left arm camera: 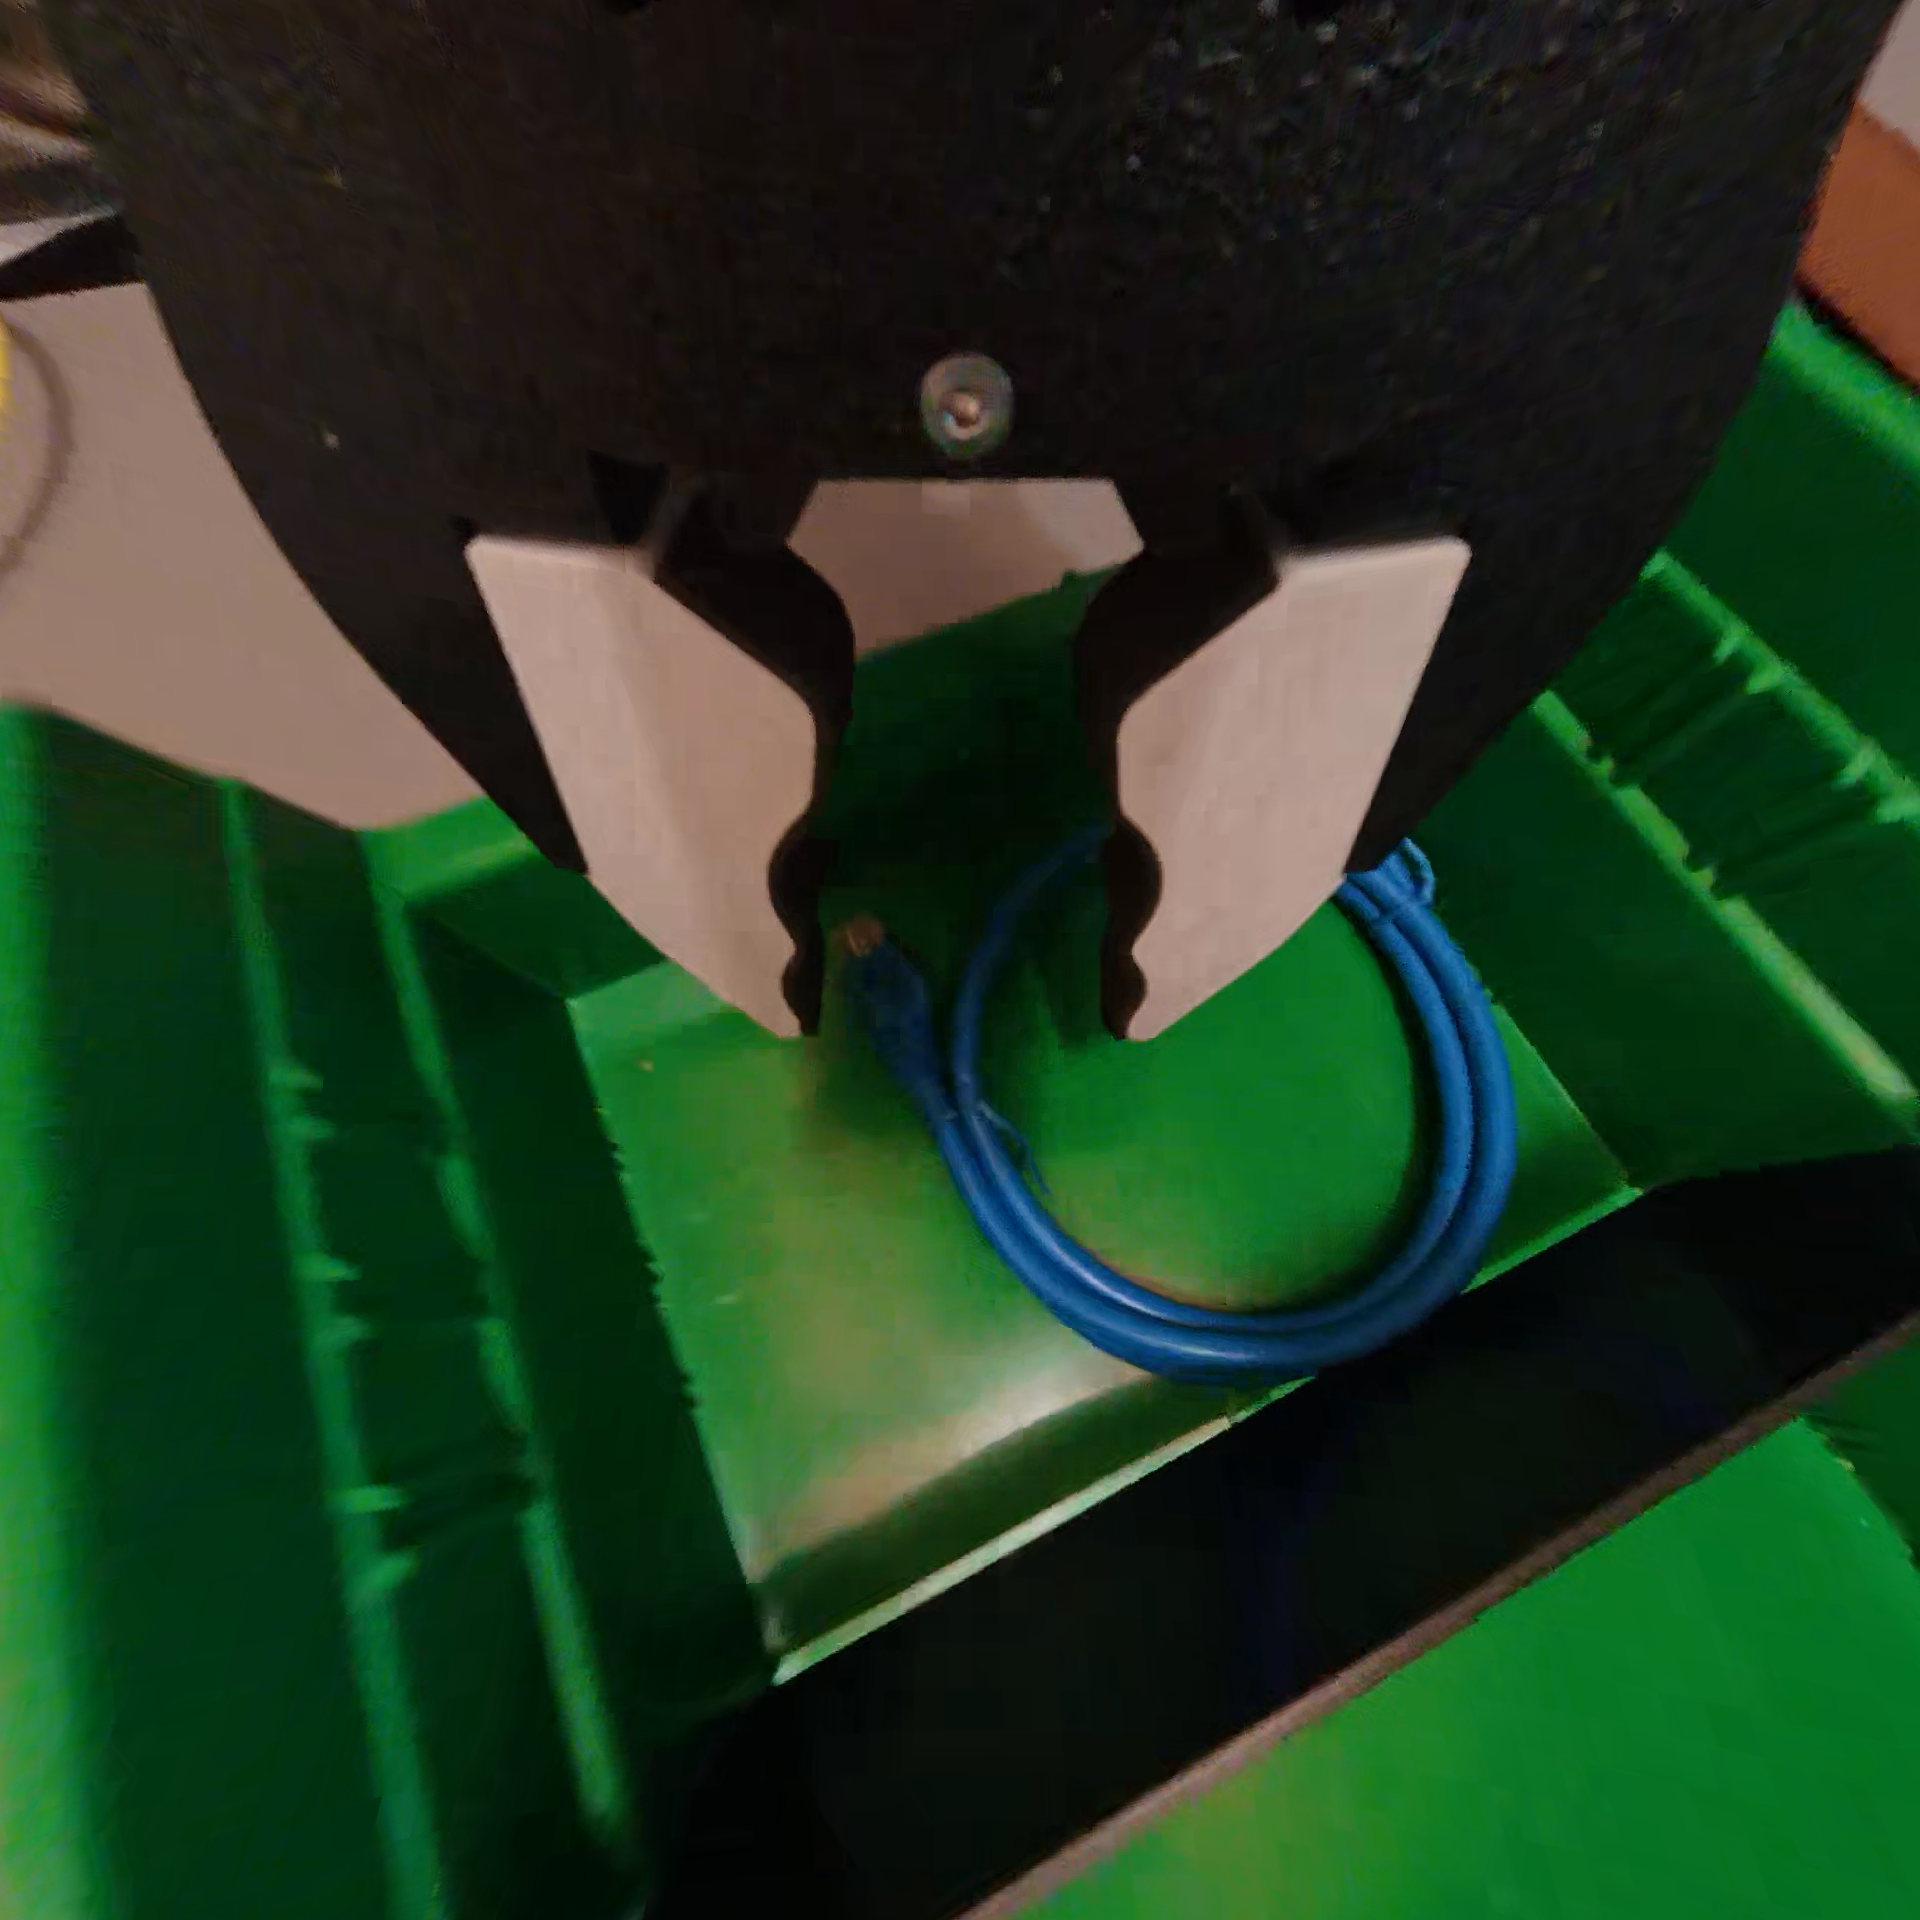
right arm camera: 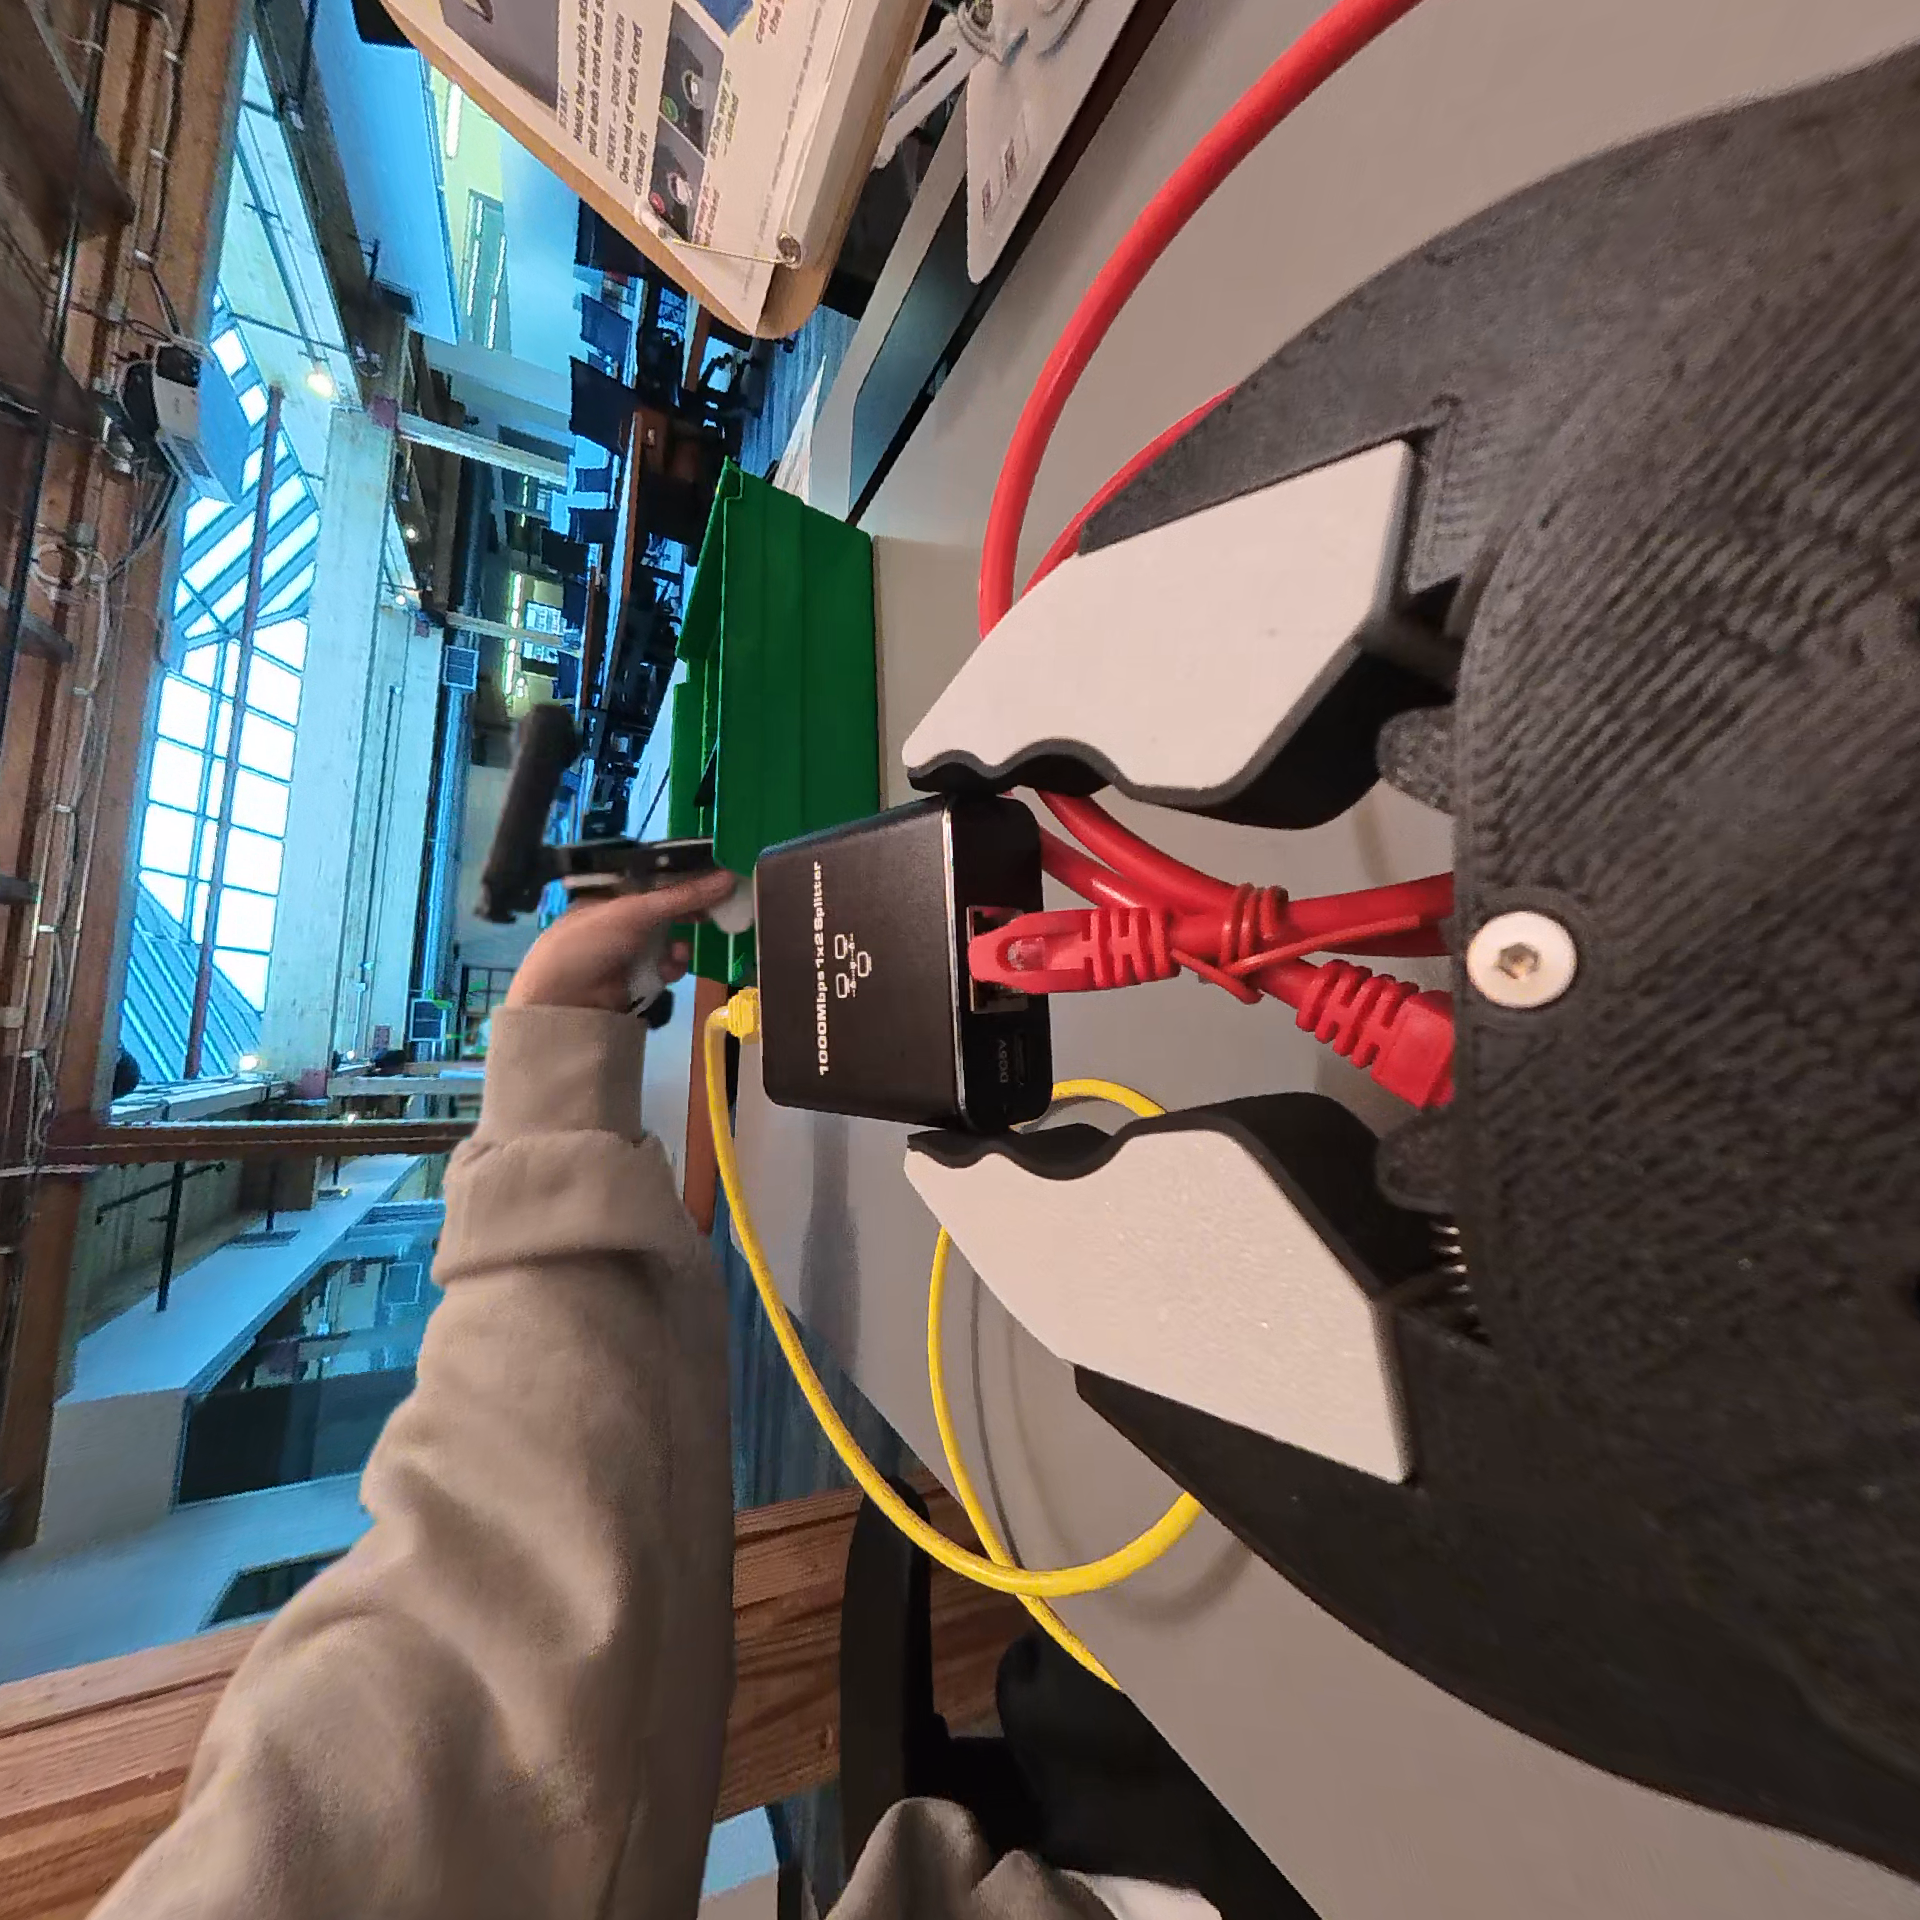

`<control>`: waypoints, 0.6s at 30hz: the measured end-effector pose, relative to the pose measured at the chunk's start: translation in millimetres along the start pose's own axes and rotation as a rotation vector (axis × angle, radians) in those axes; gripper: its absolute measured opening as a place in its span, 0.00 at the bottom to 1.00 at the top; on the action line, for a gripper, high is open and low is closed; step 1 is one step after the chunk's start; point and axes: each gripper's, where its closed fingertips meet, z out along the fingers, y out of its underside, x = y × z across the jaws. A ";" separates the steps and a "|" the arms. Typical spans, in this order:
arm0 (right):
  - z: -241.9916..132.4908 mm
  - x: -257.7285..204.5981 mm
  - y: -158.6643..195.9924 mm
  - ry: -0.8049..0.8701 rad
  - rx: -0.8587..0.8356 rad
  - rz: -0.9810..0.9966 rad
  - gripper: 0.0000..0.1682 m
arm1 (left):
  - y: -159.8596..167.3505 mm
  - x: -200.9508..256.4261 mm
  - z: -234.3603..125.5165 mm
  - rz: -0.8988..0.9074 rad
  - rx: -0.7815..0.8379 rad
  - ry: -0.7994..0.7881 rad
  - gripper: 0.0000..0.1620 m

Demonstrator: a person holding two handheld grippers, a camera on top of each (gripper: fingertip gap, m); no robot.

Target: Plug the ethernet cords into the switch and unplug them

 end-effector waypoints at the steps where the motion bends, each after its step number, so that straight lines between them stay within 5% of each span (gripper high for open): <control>1: -0.3 -0.4 -0.2 -0.003 0.002 -0.001 0.37 | 1.6 -1.3 9.7 0.003 -0.056 -0.006 0.31; 3: -0.8 -0.6 -0.8 -0.002 0.007 -0.002 0.37 | -1.5 0.9 21.0 -0.023 -0.103 0.021 0.29; 5: -1.3 -0.5 -1.4 -0.002 0.012 -0.002 0.37 | -4.1 2.5 26.2 -0.035 -0.120 0.037 0.11; 10: -2.8 0.1 -2.9 -0.006 0.025 0.008 0.37 | -12.2 -0.3 11.2 -0.016 -0.029 0.058 0.09; 14: -3.6 -0.5 -3.9 -0.010 0.033 0.009 0.37 | -31.8 7.5 -64.6 0.021 0.258 0.030 0.08; 18: -3.3 -0.4 -3.5 -0.014 0.030 0.013 0.37 | -39.5 71.0 -153.7 0.322 0.549 0.117 0.08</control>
